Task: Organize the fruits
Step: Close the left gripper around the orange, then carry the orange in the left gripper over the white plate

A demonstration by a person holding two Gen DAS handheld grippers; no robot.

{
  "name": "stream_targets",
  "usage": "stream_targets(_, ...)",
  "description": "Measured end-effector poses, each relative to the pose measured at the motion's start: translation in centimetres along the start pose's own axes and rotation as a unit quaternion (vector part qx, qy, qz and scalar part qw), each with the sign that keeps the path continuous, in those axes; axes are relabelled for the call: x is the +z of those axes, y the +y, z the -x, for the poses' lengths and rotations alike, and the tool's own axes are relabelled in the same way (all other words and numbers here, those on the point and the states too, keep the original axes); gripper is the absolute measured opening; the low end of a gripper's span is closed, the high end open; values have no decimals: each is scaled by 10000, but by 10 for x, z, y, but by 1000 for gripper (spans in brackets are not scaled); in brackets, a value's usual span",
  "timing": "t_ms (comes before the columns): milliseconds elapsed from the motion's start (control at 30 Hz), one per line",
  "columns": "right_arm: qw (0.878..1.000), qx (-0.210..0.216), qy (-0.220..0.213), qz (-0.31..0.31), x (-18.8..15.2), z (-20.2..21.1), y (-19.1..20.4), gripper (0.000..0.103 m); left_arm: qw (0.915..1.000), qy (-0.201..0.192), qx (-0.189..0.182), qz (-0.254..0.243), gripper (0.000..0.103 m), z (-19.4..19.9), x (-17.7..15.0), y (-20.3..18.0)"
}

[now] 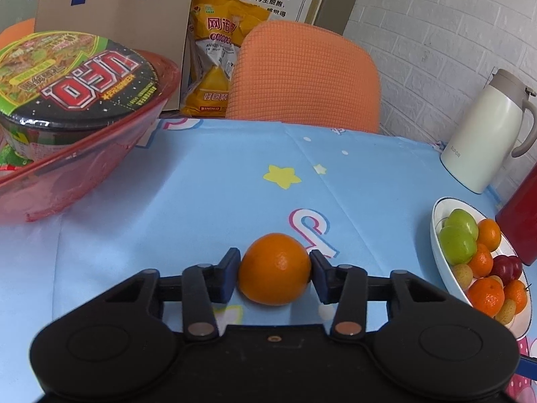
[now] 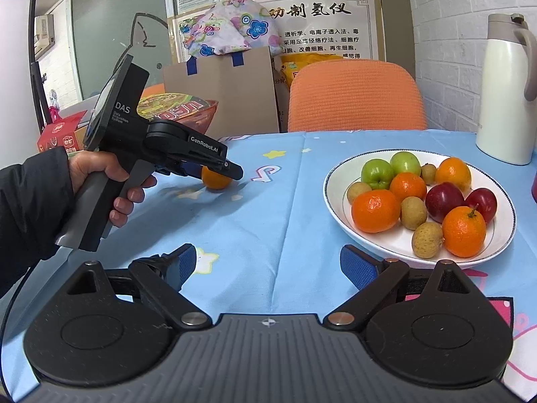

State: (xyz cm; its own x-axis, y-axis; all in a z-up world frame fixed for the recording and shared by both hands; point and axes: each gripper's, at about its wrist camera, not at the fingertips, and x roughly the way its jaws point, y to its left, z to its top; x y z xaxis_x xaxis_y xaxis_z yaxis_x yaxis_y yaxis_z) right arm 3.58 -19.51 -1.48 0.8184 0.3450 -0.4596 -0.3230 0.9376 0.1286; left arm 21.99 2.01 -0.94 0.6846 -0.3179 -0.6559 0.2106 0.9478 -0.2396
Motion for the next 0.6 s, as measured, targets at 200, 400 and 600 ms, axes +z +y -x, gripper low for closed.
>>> stream_targets(200,10000,12,-26,-45,-1,5,0,103,9983,148,-544,-113,66,29,-14,-18)
stream_targets(400,9999,58,109,-64,-8,10,7,103,9913,404,-1152,-486,66,60,-48,-61)
stream_targets(600,9997,89,203,-93,-18,20,11,103,9851,664,-1422,-710,66,68,-77,-87)
